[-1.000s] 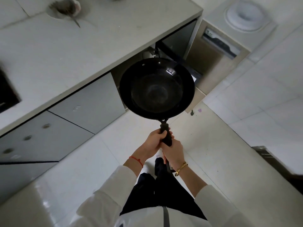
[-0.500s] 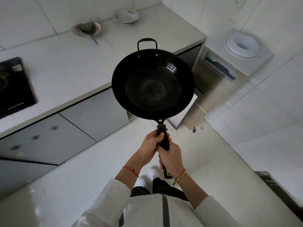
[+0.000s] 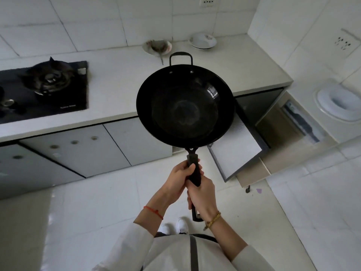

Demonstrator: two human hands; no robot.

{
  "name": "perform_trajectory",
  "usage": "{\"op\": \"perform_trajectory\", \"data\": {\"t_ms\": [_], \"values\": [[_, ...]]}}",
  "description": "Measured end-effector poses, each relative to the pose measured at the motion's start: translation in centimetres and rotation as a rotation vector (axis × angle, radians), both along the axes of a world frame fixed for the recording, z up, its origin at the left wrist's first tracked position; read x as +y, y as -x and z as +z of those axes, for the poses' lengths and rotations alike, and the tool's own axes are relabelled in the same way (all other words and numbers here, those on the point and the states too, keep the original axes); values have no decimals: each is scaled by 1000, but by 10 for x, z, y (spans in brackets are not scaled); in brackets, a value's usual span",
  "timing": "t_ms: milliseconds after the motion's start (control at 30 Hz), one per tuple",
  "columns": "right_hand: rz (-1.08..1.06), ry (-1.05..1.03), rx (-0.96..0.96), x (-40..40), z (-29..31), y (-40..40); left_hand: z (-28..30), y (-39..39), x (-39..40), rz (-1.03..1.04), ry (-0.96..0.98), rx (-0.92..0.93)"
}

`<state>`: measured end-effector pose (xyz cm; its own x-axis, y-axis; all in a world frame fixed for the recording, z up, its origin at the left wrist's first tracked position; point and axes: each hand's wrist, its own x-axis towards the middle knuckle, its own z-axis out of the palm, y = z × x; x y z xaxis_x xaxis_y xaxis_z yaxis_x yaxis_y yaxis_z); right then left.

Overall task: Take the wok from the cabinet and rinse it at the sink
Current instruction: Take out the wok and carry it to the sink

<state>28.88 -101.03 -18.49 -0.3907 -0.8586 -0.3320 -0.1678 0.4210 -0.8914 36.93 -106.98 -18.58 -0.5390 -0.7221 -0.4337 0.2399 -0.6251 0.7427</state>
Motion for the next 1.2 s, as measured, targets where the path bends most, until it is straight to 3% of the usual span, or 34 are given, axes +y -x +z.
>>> {"op": "perform_trajectory", "data": {"t_ms": [767, 1200], "values": [[782, -19, -45, -35, -1, -80, -10, -99, 36, 820, -53, 46], [1159, -71, -51, -30, -8, -203, -22, -212, 77, 1203, -63, 81]]}}
